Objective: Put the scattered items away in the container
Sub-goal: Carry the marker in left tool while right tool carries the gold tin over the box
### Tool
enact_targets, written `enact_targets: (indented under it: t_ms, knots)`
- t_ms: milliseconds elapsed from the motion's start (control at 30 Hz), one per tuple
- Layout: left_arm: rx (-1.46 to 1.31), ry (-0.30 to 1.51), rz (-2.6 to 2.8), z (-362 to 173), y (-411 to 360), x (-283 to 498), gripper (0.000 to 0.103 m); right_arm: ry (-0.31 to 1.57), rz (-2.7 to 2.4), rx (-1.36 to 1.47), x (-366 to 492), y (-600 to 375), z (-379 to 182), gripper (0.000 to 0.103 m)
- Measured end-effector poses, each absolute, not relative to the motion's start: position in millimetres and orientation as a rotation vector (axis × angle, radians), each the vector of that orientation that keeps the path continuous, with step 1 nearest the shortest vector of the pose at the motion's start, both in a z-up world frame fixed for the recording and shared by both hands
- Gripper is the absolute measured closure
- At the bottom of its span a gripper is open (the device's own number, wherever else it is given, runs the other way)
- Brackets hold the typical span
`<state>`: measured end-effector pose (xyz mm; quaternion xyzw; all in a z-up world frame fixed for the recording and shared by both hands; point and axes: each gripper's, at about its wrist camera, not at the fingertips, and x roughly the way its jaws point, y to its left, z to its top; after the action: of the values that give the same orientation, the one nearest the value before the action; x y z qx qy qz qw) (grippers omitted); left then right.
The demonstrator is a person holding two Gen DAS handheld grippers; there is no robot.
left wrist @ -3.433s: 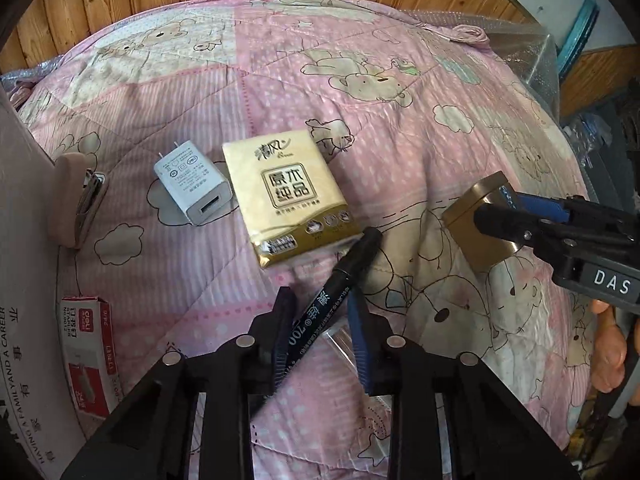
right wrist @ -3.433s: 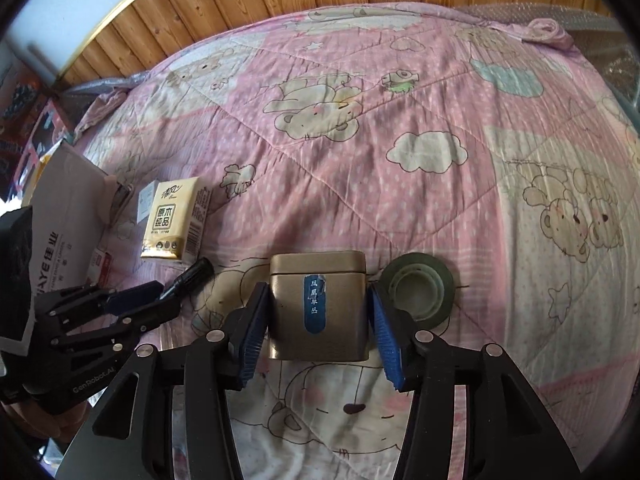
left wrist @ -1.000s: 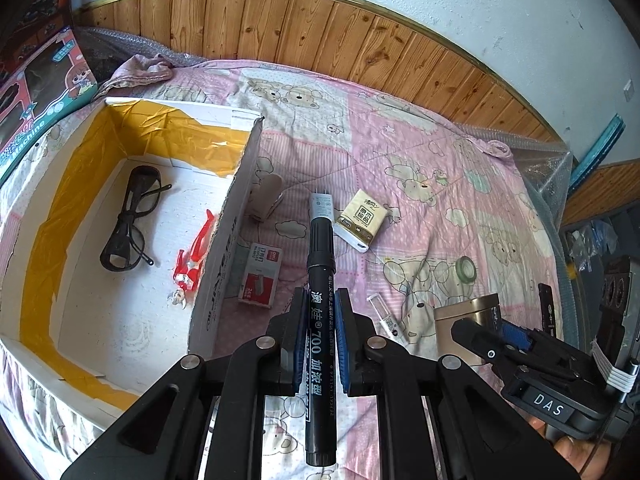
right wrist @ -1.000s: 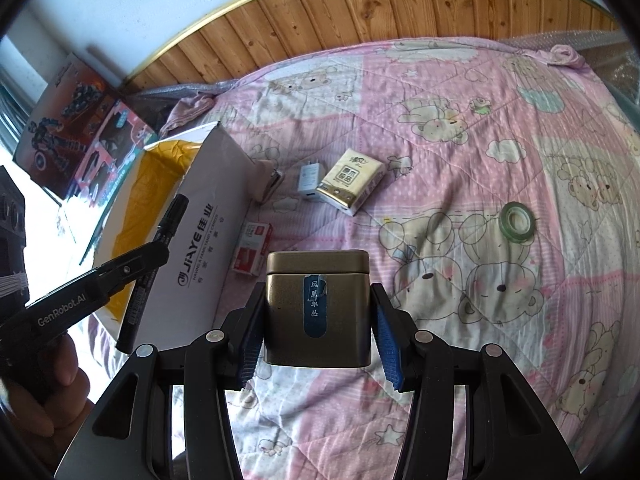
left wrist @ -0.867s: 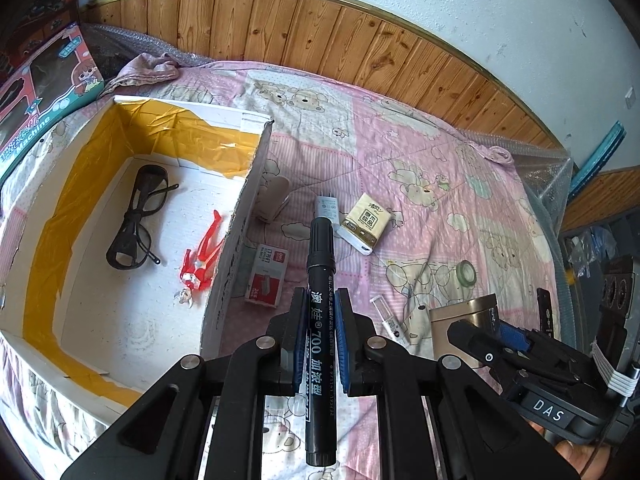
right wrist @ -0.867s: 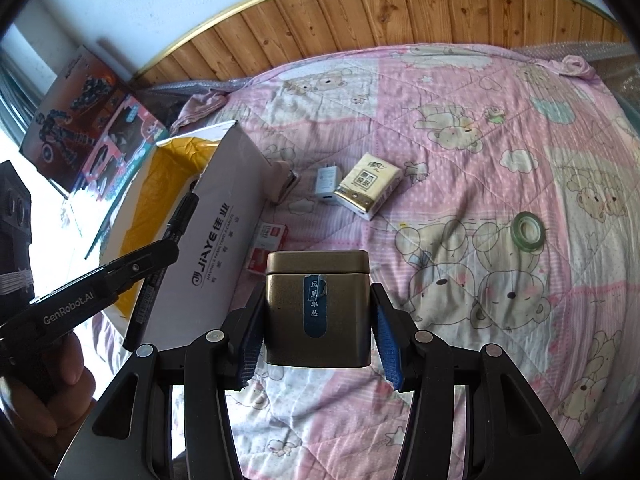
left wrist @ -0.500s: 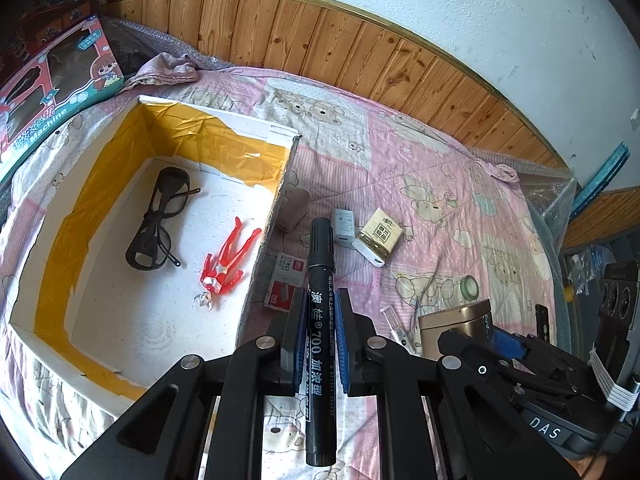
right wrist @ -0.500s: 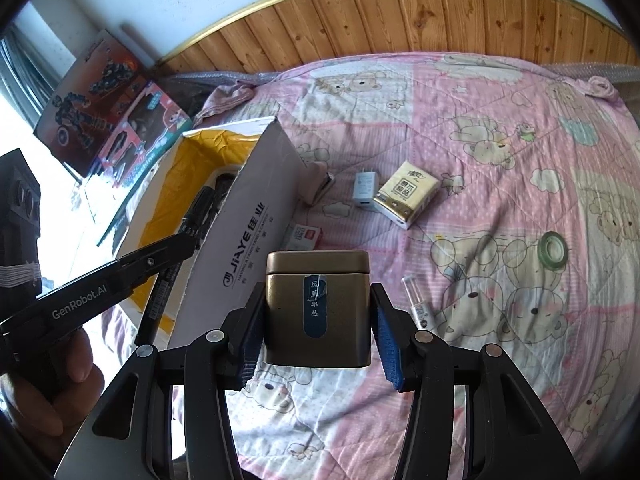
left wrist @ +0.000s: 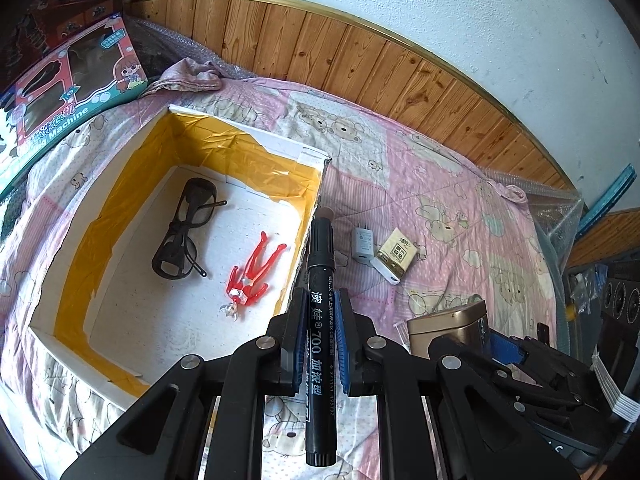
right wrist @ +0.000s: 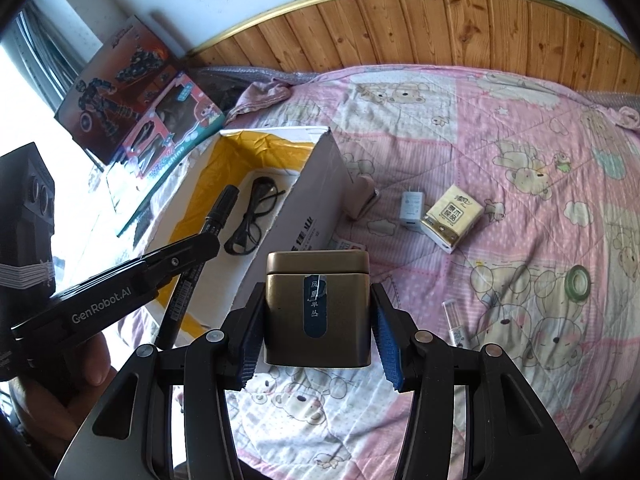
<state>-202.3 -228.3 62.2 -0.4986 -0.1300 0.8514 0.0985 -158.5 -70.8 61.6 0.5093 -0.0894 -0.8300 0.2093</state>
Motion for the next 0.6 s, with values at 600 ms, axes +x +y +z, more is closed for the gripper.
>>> enact_targets:
  t_ms: [600]
  knots:
    - [-1.500, -0.499, 2.604, 64, -285, -205, 0.089, -0.186, -2.205, 1.372, -177, -121, 72, 0.051]
